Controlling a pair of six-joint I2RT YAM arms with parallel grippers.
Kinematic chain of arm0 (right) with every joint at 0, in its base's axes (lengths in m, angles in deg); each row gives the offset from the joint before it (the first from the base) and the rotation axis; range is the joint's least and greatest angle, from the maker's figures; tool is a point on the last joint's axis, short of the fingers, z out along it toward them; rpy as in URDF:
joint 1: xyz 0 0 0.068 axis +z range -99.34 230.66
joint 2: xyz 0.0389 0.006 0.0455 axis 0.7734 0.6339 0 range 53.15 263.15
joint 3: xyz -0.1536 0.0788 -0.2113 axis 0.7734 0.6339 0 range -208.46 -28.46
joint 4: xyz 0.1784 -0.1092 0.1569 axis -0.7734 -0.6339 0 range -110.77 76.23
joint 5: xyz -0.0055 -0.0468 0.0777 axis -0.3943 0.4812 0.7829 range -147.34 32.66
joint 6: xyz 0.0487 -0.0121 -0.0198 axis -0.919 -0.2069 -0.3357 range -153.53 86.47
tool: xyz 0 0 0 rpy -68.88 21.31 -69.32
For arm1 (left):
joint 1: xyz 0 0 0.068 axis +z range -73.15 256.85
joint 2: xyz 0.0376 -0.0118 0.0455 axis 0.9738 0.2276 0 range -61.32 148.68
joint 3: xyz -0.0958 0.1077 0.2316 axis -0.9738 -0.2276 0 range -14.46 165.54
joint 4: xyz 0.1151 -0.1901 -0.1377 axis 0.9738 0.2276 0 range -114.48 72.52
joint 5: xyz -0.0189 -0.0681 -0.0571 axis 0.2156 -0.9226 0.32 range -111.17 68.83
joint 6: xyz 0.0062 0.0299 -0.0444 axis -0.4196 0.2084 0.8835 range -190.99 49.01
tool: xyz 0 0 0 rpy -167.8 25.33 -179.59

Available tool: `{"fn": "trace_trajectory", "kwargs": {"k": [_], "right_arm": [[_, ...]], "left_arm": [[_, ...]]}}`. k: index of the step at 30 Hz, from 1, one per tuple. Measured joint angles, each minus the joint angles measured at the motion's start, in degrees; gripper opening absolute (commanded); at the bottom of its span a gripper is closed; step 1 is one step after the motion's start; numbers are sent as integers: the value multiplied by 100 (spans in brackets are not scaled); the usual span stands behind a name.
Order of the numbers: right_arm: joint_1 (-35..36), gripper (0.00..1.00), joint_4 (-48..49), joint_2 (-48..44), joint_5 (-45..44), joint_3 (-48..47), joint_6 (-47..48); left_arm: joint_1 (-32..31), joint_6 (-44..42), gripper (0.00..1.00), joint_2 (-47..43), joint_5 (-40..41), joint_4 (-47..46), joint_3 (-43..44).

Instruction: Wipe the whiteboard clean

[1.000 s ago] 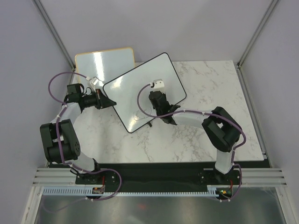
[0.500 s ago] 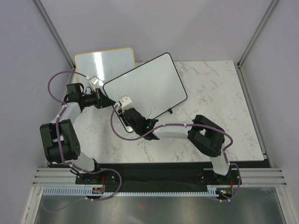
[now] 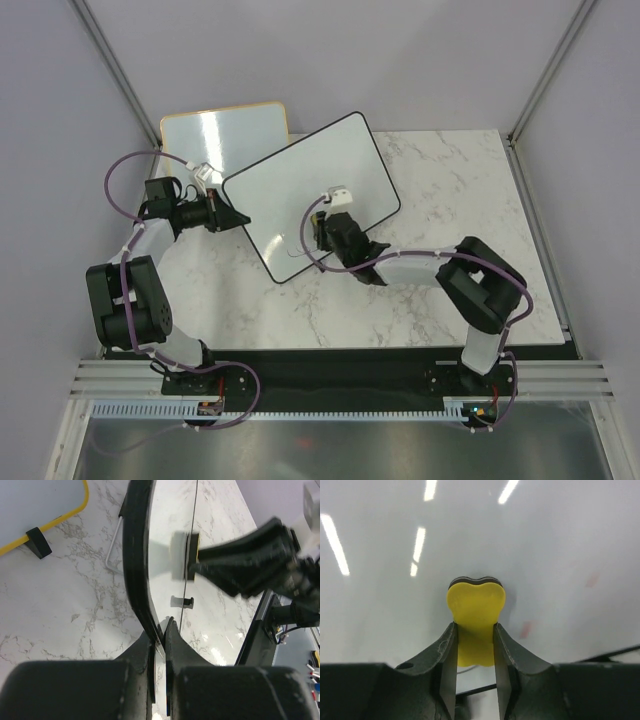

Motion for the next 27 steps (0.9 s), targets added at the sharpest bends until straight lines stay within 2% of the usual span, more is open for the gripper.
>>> {"fn": "trace_trajectory", "kwargs": {"k": [4, 7, 18, 27], "right_arm": [[-992, 0, 87, -273, -46, 494, -286], [-1386, 0, 103, -271, -55, 507, -339], [-1530, 0, 22, -131, 9, 254, -201], [-1851, 0, -396, 52, 7, -461, 177]], "left_arm": [[0, 0, 2, 0, -11, 22, 2], [-2, 0, 2, 0, -13, 42, 2], [4, 0, 2, -7, 7, 48, 17], [-2, 0, 2, -9, -13, 59, 31]]}}
